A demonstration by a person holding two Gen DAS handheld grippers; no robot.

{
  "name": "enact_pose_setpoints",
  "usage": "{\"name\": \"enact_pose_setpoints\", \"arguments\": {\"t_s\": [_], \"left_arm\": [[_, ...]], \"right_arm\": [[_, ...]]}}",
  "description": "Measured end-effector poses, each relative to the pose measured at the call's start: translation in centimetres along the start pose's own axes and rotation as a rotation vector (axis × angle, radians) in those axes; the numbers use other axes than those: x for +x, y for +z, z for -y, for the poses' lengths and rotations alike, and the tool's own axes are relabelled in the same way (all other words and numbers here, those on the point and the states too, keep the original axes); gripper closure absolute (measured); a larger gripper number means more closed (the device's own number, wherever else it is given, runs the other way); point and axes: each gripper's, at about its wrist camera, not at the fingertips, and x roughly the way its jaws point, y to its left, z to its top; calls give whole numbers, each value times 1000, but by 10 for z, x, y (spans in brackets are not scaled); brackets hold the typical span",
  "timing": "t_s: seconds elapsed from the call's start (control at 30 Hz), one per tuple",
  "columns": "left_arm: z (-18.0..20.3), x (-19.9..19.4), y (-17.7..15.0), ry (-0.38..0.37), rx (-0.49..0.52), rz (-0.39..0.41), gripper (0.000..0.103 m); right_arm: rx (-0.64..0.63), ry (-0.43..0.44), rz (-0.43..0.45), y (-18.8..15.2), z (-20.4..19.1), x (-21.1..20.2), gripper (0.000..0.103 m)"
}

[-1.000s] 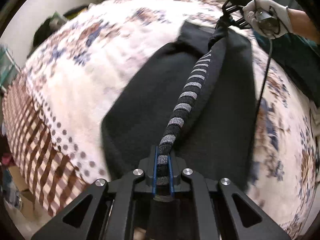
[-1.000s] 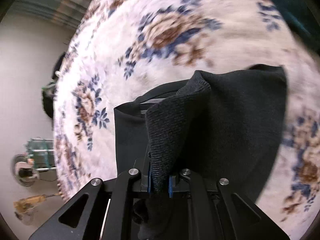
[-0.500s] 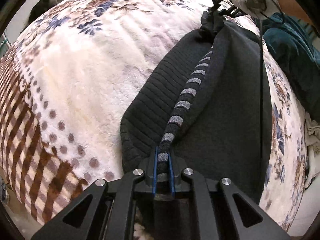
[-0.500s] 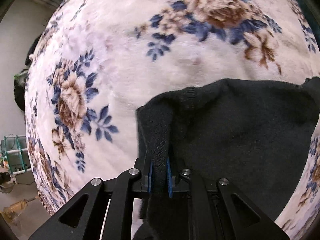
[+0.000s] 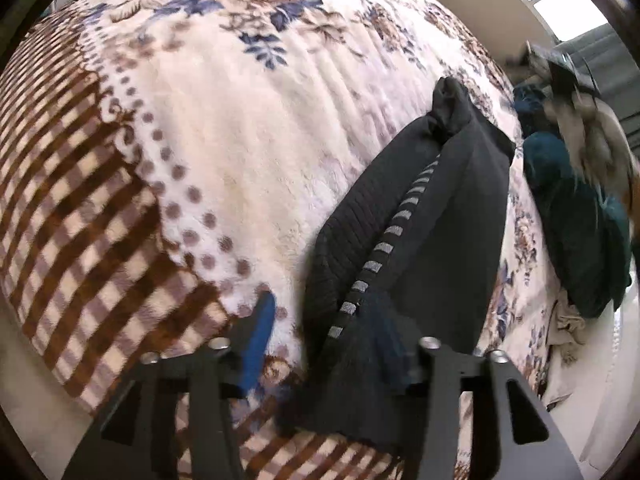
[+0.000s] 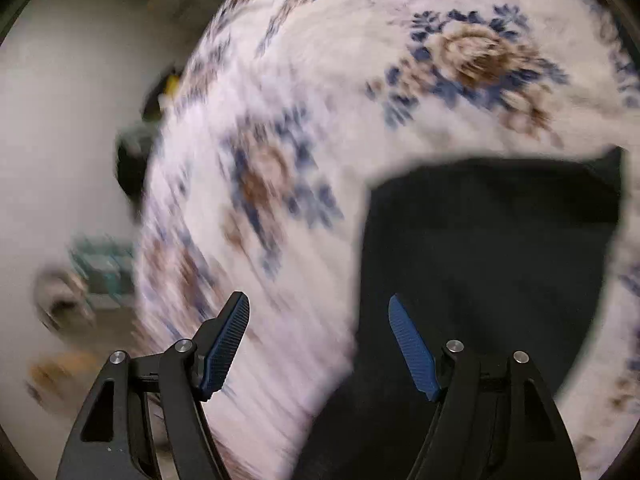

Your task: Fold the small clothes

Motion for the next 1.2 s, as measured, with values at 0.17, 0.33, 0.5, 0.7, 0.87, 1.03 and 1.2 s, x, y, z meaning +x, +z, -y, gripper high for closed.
{"name": "enact_pose_setpoints", "arguments": {"t_s": [0.17,0.33,0.5,0.7,0.87,1.03,1.2], "left_arm": [[29,21,5,35,171,-76,48],[52,60,9,91,244,-148,48],[5,60,43,82,51,-123,48],[-17,59,41,151,200,-213,48],[-22,29,37,167,168,-165,48],[-32,16,43,255,96,-105,48],[-41,9,40,254,25,-98,48]], "right_arm": [[21,-57,-119,-105,22,2,28],[73,-19,-165,-169,36,19,28],[125,7,-168,-199,45,29,28],[121,4,-209,-224,45,46,28],[190,97,-234,-246,43,56,28],[209,166,-310,-266,-3,97,28],[169,40,-357,-291,-27,137,99]]}}
